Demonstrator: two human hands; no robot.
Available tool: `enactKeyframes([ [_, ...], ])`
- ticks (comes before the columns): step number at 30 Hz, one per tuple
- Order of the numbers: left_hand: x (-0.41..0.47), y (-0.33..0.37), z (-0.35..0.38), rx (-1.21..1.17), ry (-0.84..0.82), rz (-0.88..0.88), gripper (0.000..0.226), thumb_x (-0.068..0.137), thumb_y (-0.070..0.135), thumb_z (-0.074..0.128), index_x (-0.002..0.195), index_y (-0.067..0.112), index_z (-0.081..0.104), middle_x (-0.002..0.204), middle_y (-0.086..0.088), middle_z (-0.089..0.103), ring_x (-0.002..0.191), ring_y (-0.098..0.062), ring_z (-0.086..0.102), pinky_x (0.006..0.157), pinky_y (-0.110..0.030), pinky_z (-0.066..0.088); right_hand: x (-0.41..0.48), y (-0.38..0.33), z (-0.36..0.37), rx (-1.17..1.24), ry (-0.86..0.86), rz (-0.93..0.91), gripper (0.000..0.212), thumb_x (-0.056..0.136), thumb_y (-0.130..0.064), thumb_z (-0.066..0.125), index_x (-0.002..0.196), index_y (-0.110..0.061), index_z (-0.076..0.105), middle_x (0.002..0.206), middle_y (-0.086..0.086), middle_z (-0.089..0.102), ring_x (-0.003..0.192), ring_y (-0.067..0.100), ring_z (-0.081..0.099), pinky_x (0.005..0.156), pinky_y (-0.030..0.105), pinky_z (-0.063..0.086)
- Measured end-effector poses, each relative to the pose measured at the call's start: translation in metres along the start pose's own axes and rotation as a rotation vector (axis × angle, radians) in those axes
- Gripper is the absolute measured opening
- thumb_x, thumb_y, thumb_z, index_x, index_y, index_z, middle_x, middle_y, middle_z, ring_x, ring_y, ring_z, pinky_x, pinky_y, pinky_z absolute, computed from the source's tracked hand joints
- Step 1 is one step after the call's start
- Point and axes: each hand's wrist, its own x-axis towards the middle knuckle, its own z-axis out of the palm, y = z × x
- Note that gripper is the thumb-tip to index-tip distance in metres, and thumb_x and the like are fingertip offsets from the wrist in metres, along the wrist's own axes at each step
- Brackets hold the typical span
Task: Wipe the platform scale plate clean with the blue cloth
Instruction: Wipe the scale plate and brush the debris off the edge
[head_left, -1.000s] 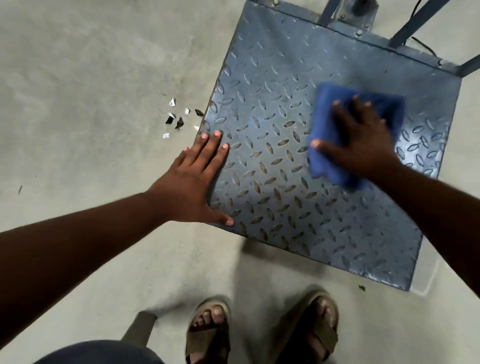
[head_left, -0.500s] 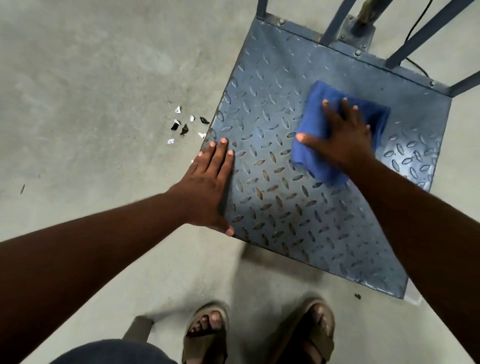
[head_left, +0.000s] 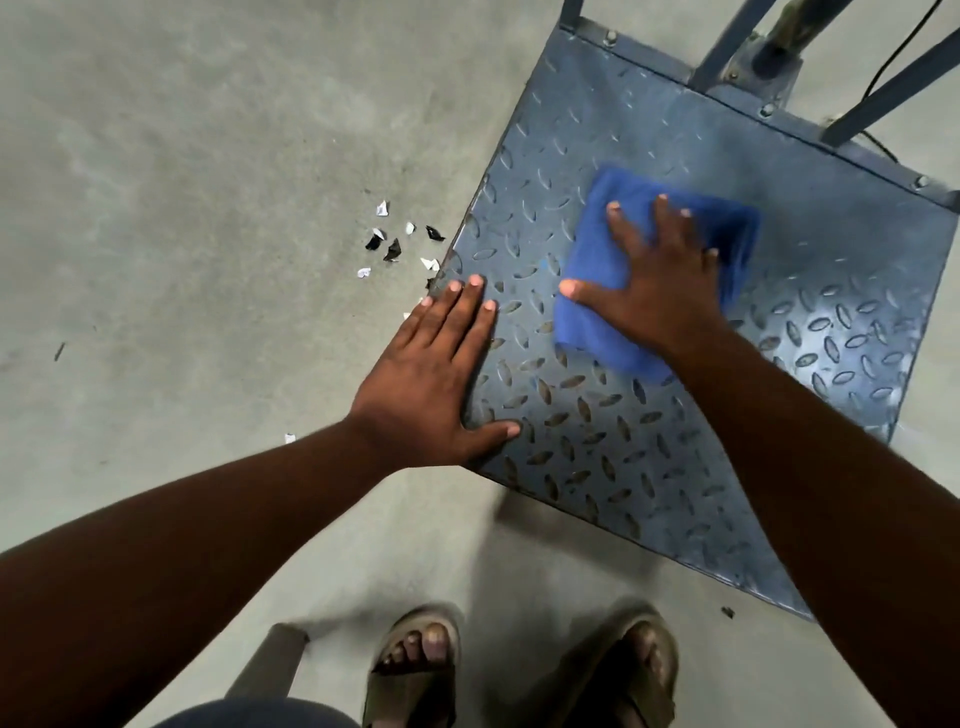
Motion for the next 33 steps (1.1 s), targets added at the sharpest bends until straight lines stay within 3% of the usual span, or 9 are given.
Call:
enactKeyframes([
  [4,-0.001,-0.002,0.002,0.001,0.022,-0.009,0.125,0.085,0.094,0.039,0.171,0.008,0.012,0.179,-0.016,0.001,0.167,-0.031,0.0,0.136,-0.046,0.004,0.007,-0.014,0.0,-0.086,0.008,-0.38,0.099,0.078,-0.091,0.04,0.161,-0.041,0.023,0.172,0.01,0.012,0.158,0.036,0.014,0.12,0.07,0.019],
  [8,-0.002,-0.005,0.005,-0.002,0.028,-0.011,0.126,0.084,0.096,0.039,0.171,0.009,0.01,0.18,-0.014,0.001,0.167,-0.03,0.0,0.136,-0.045,0.003,0.048,0.004,-0.028,0.034,0.01,0.059,0.094,0.085,-0.083,0.051,0.162,-0.038,0.02,0.172,0.014,0.008,0.158,0.037,0.009,0.121,0.067,0.014],
  [13,-0.001,-0.005,0.009,-0.019,0.047,-0.02,0.125,0.083,0.094,0.043,0.168,0.006,0.022,0.177,-0.018,0.018,0.165,-0.035,0.015,0.135,-0.049,0.014,0.045,-0.066,-0.002,-0.097,-0.036,-0.537,0.084,0.092,-0.08,0.041,0.162,-0.041,0.019,0.174,0.0,0.004,0.16,0.026,0.004,0.126,0.061,0.008],
  [17,-0.002,-0.005,0.009,-0.012,0.06,-0.025,0.12,0.086,0.093,0.041,0.17,0.01,0.019,0.178,-0.014,0.014,0.166,-0.031,0.012,0.135,-0.048,0.015,0.086,-0.066,-0.015,0.04,0.116,-0.066,0.074,0.098,-0.072,0.035,0.163,-0.039,0.019,0.174,0.002,0.006,0.16,0.028,0.003,0.126,0.06,0.004],
  [19,-0.001,-0.005,0.01,-0.012,0.073,-0.014,0.114,0.089,0.088,0.043,0.169,0.009,0.025,0.176,-0.015,0.022,0.164,-0.033,0.019,0.134,-0.048,0.017,0.08,-0.09,-0.005,-0.052,0.117,-0.286,0.065,0.101,-0.065,0.03,0.16,-0.037,0.029,0.172,0.003,0.016,0.16,0.028,0.009,0.126,0.059,0.007],
  [22,-0.001,-0.007,0.012,-0.026,0.134,0.009,0.099,0.095,0.078,0.049,0.162,0.006,0.04,0.166,-0.019,0.04,0.155,-0.038,0.035,0.132,-0.048,0.023,0.068,-0.105,0.008,-0.163,0.082,-0.738,0.055,0.103,-0.059,0.03,0.14,-0.031,0.059,0.154,-0.002,0.05,0.153,0.022,0.029,0.124,0.054,0.015],
  [27,-0.003,-0.01,0.018,-0.024,0.168,0.102,0.07,0.106,0.055,0.05,0.153,0.004,0.052,0.158,-0.023,0.05,0.148,-0.04,0.044,0.129,-0.049,0.029,0.099,-0.11,-0.006,-0.047,0.158,-0.311,0.051,0.097,-0.052,0.037,0.128,-0.023,0.067,0.145,0.001,0.056,0.15,0.027,0.034,0.125,0.056,0.014],
  [31,-0.004,-0.013,0.019,-0.055,0.164,0.214,0.054,0.111,0.041,0.045,0.15,0.005,0.055,0.156,-0.019,0.054,0.141,-0.036,0.051,0.123,-0.045,0.035,0.051,-0.142,0.019,-0.139,0.051,-0.855,0.043,0.099,-0.045,0.041,0.087,-0.02,0.073,0.087,0.002,0.068,0.097,0.029,0.063,0.112,0.049,0.034],
  [33,-0.001,-0.014,0.02,-0.058,0.145,0.206,0.053,0.113,0.038,0.042,0.153,0.005,0.053,0.159,-0.02,0.051,0.146,-0.037,0.049,0.125,-0.047,0.035,0.062,-0.132,0.006,-0.143,-0.003,-0.878,0.04,0.102,-0.046,0.04,0.09,-0.024,0.072,0.08,-0.001,0.063,0.092,0.026,0.061,0.111,0.047,0.035],
])
